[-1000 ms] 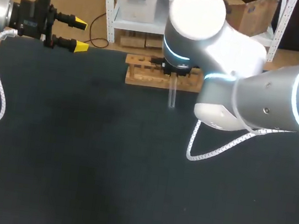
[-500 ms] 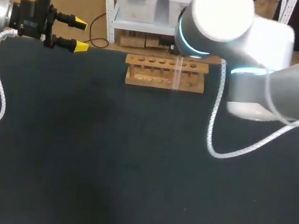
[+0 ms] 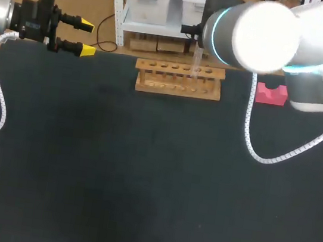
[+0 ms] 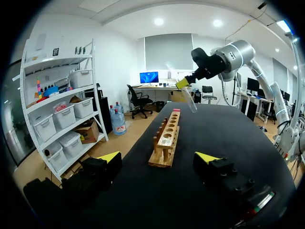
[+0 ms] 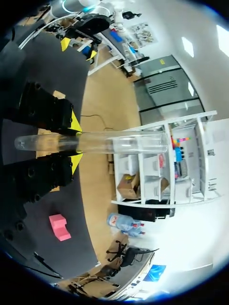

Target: Grasp the test tube, adjust it, and insert it.

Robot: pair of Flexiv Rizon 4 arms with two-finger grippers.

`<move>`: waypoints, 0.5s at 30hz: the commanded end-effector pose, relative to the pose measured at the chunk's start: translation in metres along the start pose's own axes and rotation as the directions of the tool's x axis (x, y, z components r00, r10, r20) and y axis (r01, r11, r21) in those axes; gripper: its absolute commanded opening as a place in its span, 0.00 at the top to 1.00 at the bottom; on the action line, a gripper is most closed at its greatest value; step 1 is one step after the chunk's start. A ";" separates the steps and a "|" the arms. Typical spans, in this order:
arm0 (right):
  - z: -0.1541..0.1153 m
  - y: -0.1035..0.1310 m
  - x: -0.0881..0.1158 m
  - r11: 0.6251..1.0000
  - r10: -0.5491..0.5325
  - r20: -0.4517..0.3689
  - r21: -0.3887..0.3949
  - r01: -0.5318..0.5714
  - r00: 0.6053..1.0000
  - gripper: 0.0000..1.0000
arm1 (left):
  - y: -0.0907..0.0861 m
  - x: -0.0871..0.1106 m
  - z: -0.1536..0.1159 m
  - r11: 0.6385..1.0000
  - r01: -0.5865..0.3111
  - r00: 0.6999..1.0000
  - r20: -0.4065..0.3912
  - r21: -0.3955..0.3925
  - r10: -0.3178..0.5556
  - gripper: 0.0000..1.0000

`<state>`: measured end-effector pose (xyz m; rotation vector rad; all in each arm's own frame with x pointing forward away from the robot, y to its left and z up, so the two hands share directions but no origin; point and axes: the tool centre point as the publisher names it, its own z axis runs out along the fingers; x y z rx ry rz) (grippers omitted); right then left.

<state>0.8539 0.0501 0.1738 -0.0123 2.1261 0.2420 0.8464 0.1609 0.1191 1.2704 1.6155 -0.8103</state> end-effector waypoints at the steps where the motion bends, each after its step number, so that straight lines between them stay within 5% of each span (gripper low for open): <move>1: 0.002 -0.005 0.000 1.000 0.007 0.318 -0.016 -0.002 0.948 1.00 | 0.000 0.001 0.000 1.000 -0.003 1.000 0.004 0.000 0.003 0.00; 15: 0.016 -0.002 -0.005 1.000 -0.012 0.392 -0.012 0.018 0.920 1.00 | 0.000 0.001 0.000 1.000 -0.003 1.000 0.004 0.000 0.003 0.00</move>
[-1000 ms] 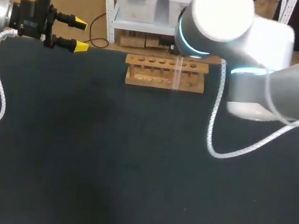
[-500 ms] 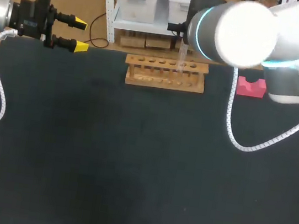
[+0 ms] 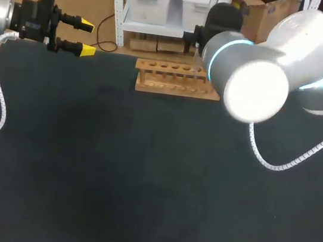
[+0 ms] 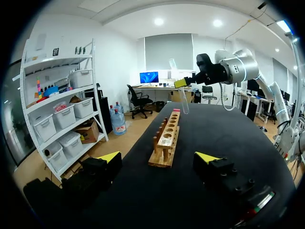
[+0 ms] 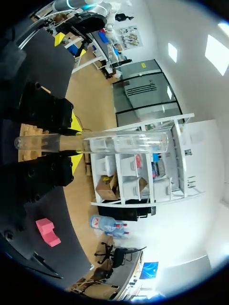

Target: Grasp the test tube, adjust it, and insert it.

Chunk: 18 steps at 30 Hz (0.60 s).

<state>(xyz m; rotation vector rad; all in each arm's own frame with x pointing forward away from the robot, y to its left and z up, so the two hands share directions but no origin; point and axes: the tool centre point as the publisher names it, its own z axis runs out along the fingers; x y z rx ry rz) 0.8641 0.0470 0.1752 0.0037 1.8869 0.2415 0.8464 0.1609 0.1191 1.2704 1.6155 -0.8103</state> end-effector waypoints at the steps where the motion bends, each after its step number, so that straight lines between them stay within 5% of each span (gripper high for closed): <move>1: 0.010 0.002 0.004 1.000 -0.015 0.168 0.000 0.015 0.986 1.00 | 0.000 0.001 0.000 1.000 -0.003 1.000 0.004 0.000 0.003 0.00; 18: 0.020 -0.002 -0.004 0.998 -0.056 0.179 0.020 0.053 0.982 1.00 | 0.000 0.001 0.000 1.000 -0.003 1.000 0.004 0.000 0.003 0.00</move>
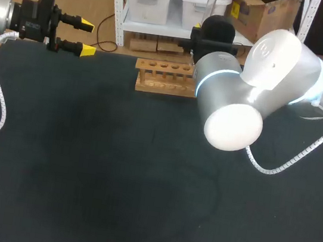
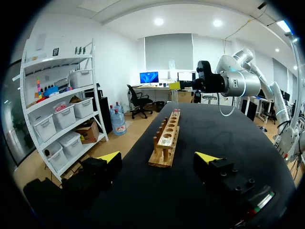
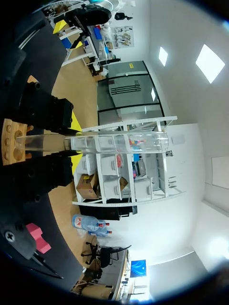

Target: Grasp the test tube, adjust it, and insert it.

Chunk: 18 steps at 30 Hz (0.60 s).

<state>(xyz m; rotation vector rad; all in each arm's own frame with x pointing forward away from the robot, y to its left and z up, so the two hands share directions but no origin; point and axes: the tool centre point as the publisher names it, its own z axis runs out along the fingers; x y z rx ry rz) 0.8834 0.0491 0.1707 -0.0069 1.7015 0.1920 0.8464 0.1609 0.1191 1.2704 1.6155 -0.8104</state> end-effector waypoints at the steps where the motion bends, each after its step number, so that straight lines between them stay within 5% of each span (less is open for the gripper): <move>1: 0.000 -0.001 -0.002 1.000 -0.017 -0.006 0.003 0.017 1.000 1.00 | 0.000 0.001 0.000 1.000 -0.003 1.000 0.004 0.000 0.003 0.00; 18: 0.007 -0.016 0.010 0.999 -0.044 -0.002 0.021 0.044 0.999 1.00 | 0.000 0.001 0.000 1.000 -0.003 1.000 0.004 0.000 0.003 0.00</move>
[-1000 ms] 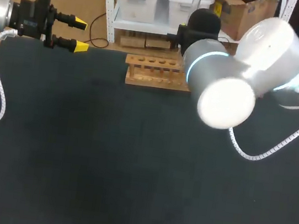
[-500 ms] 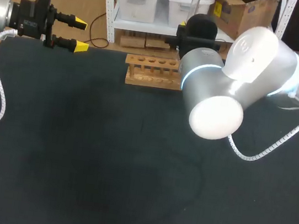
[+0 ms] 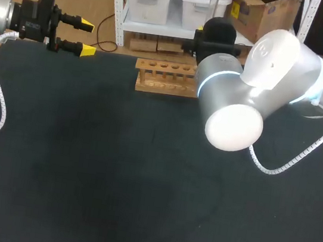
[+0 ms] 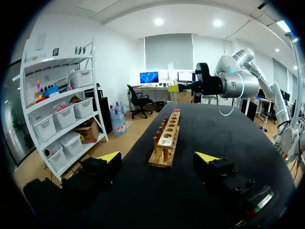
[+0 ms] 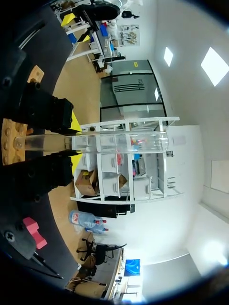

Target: Grasp the test tube, adjust it, and insert it.

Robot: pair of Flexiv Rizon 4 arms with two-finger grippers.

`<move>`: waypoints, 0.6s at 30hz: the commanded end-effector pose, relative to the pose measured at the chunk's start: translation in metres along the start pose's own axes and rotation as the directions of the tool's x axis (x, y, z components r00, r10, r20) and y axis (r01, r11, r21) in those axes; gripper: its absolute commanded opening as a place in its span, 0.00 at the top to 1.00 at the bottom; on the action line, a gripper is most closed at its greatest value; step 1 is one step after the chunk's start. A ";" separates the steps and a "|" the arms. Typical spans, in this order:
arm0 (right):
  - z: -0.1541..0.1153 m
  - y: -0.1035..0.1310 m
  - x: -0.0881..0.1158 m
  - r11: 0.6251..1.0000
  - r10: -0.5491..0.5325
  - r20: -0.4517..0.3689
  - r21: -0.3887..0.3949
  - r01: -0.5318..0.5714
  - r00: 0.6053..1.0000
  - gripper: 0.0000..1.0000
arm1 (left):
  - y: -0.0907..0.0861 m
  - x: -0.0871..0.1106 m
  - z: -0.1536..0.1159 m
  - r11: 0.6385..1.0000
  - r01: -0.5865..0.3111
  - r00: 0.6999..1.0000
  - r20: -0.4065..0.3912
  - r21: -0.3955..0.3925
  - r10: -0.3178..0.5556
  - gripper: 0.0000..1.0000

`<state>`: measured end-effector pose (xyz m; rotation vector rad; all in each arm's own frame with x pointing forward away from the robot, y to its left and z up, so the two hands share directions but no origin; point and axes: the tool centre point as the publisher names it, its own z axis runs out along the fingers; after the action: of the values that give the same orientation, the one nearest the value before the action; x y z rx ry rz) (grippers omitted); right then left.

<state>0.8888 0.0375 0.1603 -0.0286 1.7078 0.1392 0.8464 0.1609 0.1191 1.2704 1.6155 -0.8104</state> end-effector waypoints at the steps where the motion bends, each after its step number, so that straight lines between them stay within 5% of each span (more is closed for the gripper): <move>1: 0.002 -0.004 0.003 1.000 0.002 0.005 -0.002 -0.002 1.000 1.00 | 0.000 0.001 0.000 1.000 -0.003 1.000 0.004 0.000 0.003 0.00; 18: 0.008 -0.006 0.009 1.000 0.008 0.011 -0.014 -0.008 1.000 1.00 | 0.000 0.001 0.000 1.000 -0.003 1.000 0.004 0.000 0.003 0.00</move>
<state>0.8931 0.0338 0.1524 -0.0263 1.6994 0.1488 0.8464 0.1609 0.1191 1.2704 1.6155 -0.8104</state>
